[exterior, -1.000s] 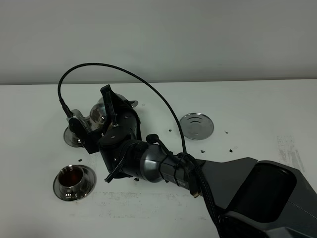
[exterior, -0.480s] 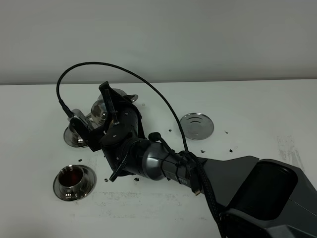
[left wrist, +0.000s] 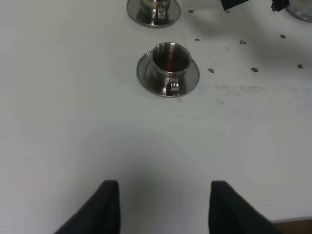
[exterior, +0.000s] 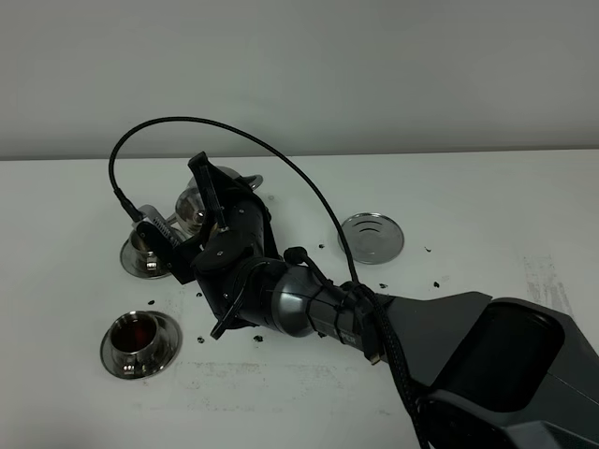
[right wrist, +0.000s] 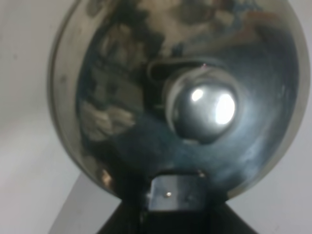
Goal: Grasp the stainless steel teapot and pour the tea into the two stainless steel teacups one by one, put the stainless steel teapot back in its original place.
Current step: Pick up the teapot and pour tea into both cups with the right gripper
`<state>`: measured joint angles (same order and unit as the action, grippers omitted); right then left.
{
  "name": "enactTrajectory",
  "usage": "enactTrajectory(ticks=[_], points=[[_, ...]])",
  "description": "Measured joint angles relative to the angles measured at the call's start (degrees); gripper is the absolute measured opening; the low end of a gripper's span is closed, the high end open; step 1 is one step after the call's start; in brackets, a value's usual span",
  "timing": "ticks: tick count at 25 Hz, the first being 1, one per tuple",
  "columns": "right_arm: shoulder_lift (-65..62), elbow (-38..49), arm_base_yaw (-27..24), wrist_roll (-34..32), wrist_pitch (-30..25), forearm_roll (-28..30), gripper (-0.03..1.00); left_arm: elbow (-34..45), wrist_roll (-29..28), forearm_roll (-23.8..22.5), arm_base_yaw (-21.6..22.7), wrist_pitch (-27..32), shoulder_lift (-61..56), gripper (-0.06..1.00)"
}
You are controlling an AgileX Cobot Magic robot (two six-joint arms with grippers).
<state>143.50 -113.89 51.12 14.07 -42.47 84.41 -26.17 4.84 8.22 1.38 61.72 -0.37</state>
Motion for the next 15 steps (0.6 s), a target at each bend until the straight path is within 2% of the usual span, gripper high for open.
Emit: enactTrajectory(ticks=[15], points=[[0.0,0.0,0.0,1.3,0.2,2.4,0.2,0.0,0.0,0.0,0.0,0.0,0.0,0.41]])
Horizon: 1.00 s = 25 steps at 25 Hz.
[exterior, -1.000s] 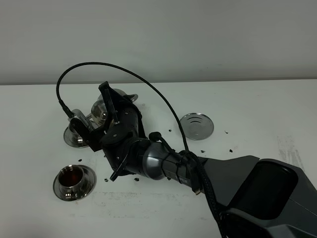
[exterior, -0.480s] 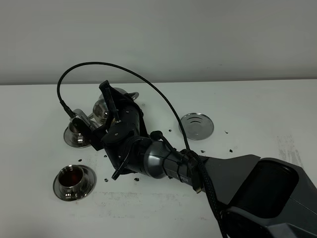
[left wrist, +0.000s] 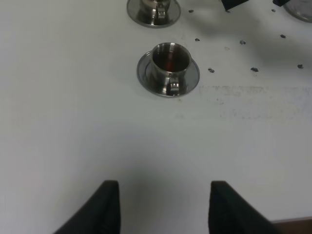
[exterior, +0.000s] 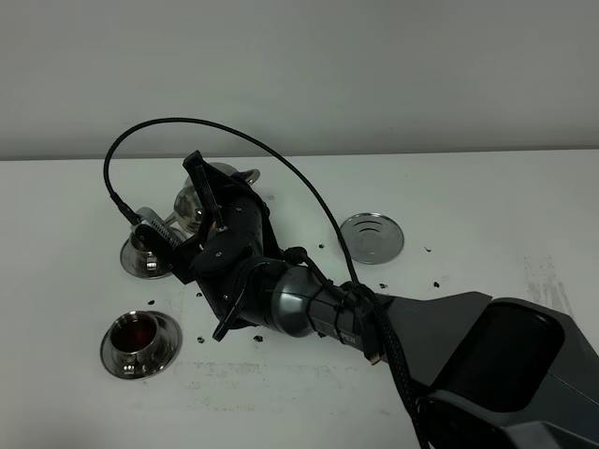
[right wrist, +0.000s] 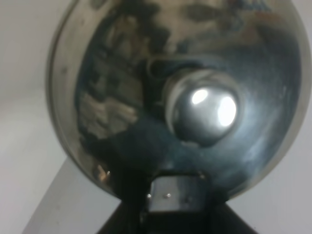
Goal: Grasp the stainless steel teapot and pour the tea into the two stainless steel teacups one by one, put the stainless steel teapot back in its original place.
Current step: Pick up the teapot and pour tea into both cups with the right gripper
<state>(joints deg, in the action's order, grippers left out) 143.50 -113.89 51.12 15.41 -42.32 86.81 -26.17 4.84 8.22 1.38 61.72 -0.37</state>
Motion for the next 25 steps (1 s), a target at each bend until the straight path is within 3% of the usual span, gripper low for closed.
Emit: enactTrajectory(ticks=[25], points=[[0.0,0.0,0.0,0.1,-0.1,4.8,0.2,0.0,0.0,0.0,0.0,0.0,0.0,0.41]])
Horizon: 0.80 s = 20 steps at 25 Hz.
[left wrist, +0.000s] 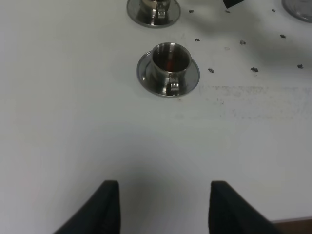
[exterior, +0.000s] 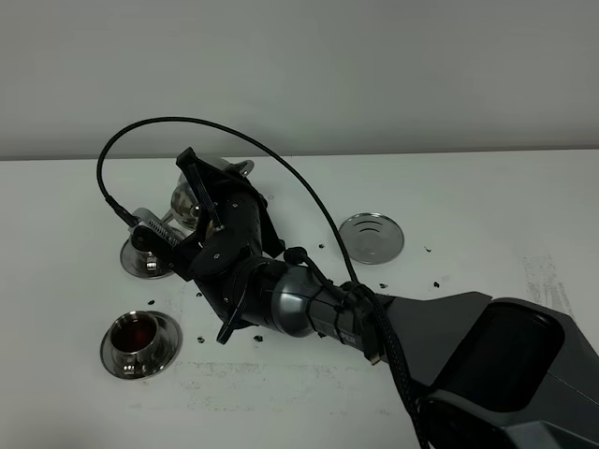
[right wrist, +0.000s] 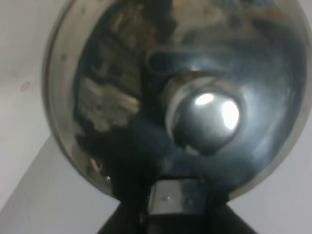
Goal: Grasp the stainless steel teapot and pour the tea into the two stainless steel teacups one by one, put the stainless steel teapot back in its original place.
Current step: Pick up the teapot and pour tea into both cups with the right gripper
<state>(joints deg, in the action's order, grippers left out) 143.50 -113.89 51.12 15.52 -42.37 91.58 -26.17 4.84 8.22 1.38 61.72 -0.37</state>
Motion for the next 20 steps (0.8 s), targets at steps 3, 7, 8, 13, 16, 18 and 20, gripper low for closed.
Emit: enactTrajectory(ticks=[3,7,8,13,16,18,20], points=[[0.0,0.0,0.0,0.0,-0.1,0.8,0.2,0.0,0.0,0.0,0.0,0.0,0.0,0.41],[0.0,0.0,0.0,0.0,-0.3,0.9,0.2,0.0,0.0,0.0,0.0,0.0,0.0,0.41],[0.0,0.0,0.0,0.0,-0.3,0.9,0.2,0.0,0.0,0.0,0.0,0.0,0.0,0.41],[0.0,0.0,0.0,0.0,-0.3,0.9,0.2,0.0,0.0,0.0,0.0,0.0,0.0,0.41],[0.0,0.0,0.0,0.0,-0.3,0.9,0.2,0.0,0.0,0.0,0.0,0.0,0.0,0.41],[0.0,0.0,0.0,0.0,-0.5,0.9,0.2,0.0,0.0,0.0,0.0,0.0,0.0,0.41],[0.0,0.0,0.0,0.0,-0.7,0.9,0.2,0.0,0.0,0.0,0.0,0.0,0.0,0.41]])
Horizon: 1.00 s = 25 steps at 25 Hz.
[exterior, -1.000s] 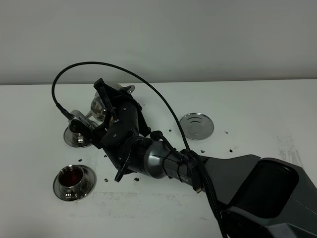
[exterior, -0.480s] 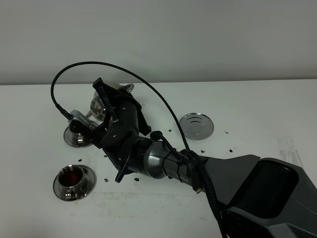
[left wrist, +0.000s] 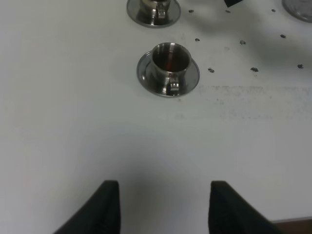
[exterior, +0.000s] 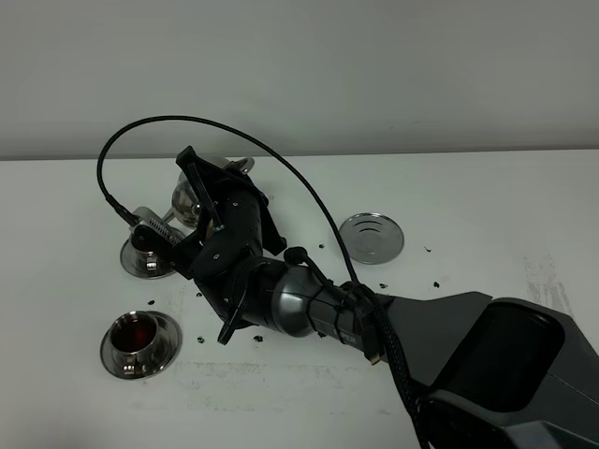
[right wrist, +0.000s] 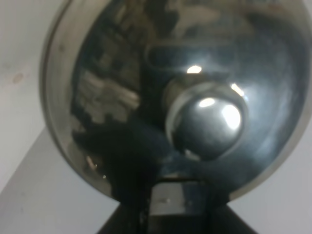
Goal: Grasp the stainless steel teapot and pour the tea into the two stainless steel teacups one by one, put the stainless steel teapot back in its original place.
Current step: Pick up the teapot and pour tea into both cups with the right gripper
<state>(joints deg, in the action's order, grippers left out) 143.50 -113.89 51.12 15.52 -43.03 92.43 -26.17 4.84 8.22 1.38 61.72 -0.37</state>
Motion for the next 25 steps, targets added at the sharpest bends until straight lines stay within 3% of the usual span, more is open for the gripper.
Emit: enactTrajectory(ticks=[25], points=[[0.0,0.0,0.0,0.0,-0.8,0.0,0.2,0.0,0.0,0.0,0.0,0.0,0.0,0.41]])
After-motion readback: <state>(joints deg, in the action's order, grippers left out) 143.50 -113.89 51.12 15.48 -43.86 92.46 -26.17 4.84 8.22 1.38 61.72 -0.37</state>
